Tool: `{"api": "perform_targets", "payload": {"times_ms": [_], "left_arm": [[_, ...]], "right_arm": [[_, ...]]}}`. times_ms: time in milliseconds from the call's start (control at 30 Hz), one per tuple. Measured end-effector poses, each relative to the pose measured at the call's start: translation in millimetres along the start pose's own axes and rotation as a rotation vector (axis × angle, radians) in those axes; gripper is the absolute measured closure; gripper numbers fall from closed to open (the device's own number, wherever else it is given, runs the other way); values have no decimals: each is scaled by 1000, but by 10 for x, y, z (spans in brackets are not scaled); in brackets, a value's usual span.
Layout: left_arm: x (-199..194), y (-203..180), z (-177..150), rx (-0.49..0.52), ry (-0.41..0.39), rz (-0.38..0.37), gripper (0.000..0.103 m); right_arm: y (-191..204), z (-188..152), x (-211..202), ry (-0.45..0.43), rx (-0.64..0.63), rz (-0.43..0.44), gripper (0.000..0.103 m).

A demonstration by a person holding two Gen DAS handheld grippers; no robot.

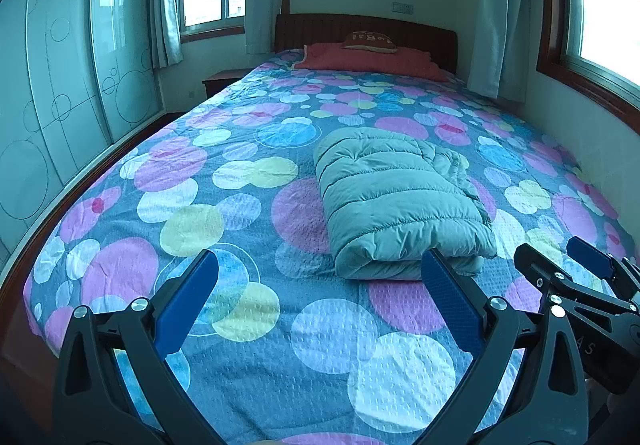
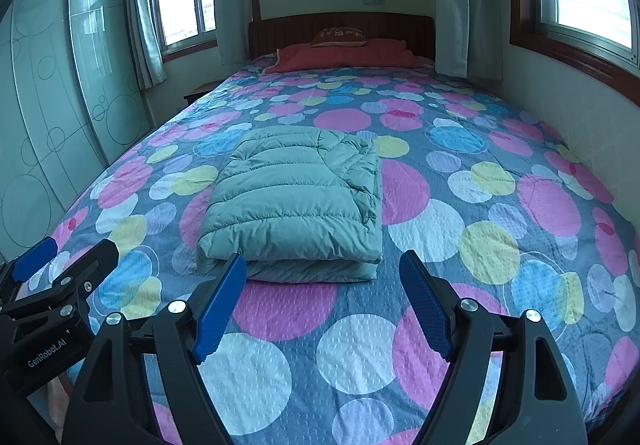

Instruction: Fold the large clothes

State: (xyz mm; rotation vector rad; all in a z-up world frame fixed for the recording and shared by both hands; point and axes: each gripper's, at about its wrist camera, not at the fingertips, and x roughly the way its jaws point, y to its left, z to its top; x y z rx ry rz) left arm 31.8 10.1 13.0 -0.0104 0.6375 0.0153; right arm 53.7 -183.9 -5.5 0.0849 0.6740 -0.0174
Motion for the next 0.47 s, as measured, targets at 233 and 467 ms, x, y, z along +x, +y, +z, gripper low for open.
{"api": "perform_targets", "payload": {"times_ms": [233, 467], "left_arm": [[98, -7, -24, -2, 23, 2, 2], [412, 108, -39, -4, 94, 22, 2]], "right_arm": [[-47, -8, 75, 20, 14, 17, 25], [-123, -21, 177, 33, 22, 13, 25]]}}
